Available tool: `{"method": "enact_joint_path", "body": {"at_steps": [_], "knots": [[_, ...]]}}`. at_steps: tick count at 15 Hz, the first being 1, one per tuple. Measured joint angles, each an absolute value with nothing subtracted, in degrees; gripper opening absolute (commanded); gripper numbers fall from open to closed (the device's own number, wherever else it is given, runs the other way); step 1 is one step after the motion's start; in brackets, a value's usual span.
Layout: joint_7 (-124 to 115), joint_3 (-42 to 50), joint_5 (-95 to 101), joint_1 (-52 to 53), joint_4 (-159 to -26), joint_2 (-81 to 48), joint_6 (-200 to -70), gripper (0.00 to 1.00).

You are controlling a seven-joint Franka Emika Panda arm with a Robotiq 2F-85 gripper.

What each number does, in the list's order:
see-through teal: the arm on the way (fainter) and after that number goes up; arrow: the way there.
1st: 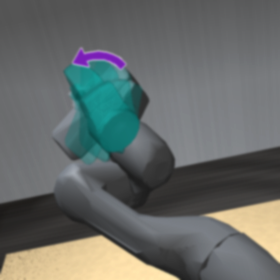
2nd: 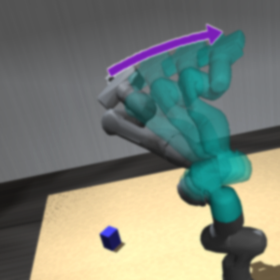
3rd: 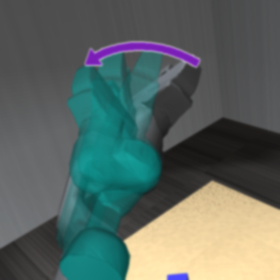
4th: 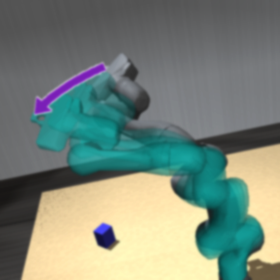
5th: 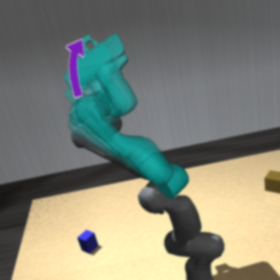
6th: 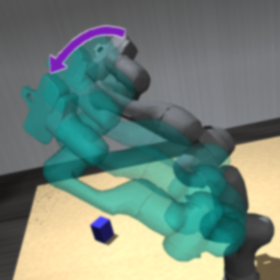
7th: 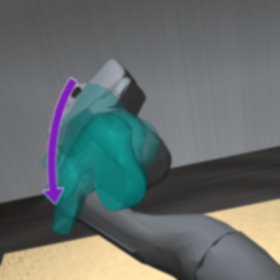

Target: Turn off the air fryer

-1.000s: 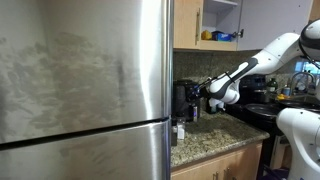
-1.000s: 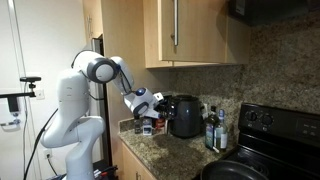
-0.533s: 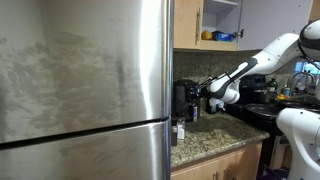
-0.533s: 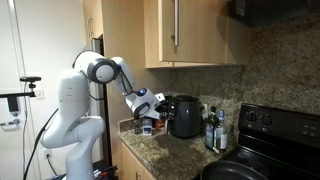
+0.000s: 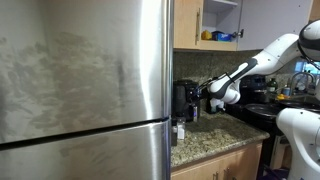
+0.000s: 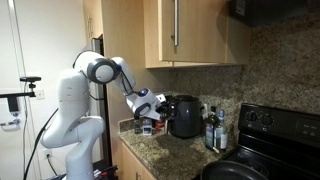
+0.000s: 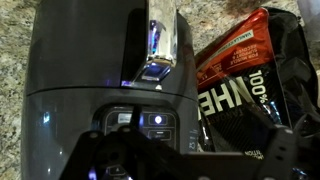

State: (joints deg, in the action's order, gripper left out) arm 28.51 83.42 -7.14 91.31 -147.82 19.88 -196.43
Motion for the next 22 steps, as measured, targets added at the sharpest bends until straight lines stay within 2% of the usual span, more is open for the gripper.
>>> {"method": "enact_joint_path", "body": {"at_steps": [22], "knots": [[28.99,83.43,-2.50,91.32,-147.92,20.03,-195.45,1.00]]}}
